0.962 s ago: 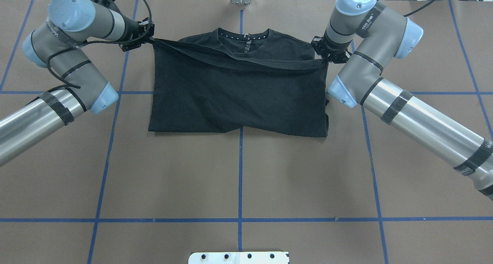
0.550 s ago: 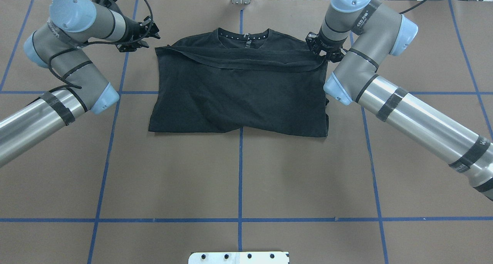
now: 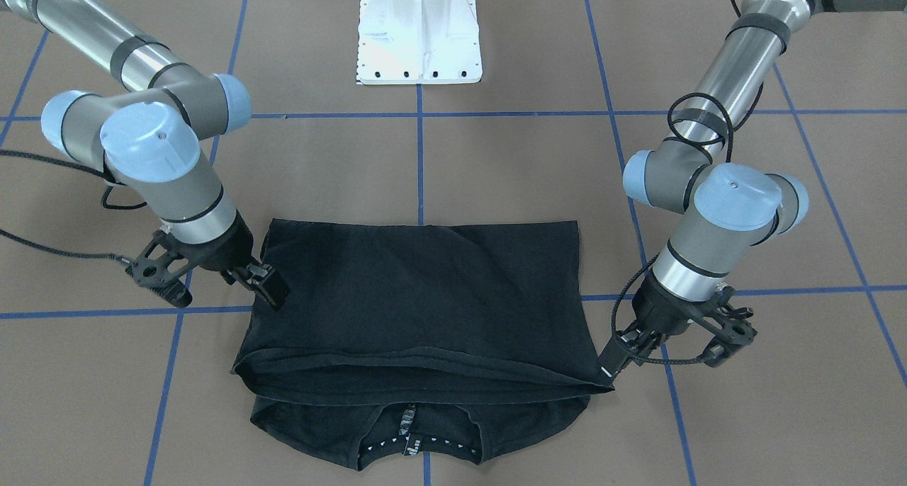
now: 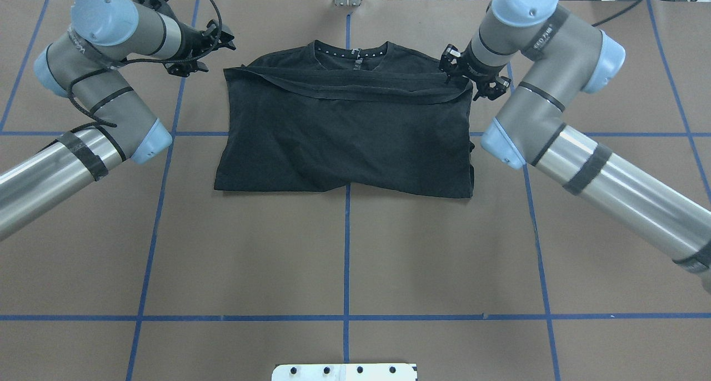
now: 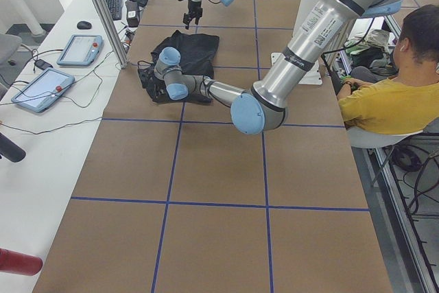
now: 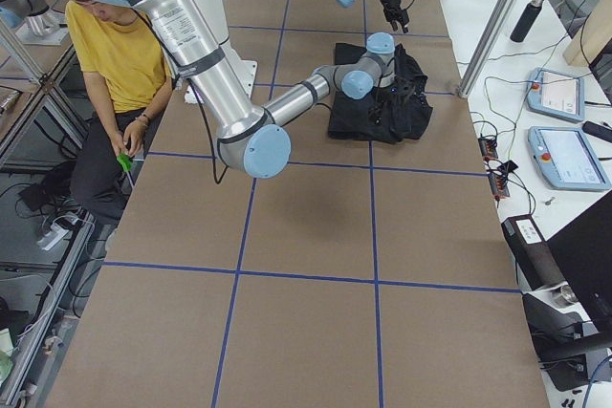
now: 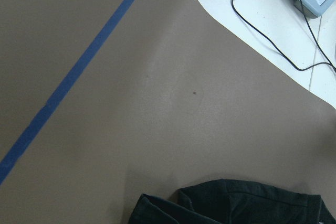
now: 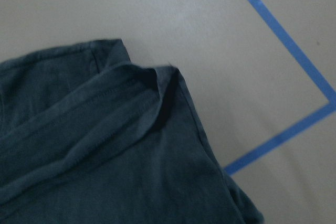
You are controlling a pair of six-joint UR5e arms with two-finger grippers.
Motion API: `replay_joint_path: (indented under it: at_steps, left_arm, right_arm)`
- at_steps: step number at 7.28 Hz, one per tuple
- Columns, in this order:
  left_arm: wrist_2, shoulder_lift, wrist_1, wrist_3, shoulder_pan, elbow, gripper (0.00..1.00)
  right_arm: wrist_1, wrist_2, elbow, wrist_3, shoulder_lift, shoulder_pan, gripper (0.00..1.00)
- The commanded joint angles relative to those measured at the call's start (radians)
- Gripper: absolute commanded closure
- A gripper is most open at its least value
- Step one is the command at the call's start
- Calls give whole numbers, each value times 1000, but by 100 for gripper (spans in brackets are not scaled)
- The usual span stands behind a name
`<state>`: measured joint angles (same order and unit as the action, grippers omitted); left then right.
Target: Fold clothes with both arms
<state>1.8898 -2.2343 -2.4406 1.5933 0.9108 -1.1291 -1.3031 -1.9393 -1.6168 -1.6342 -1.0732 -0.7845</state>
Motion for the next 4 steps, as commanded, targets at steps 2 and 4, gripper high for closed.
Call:
replay_joint_path:
  at_steps: [2, 4]
  left_arm:
    - [-5, 4, 5, 4, 2, -32, 14]
    - [-32, 4, 6, 7, 0, -43, 14]
  right_arm:
    - [36, 240, -163, -91, -154, 213, 1]
    - [71, 250, -135, -92, -184, 229, 13]
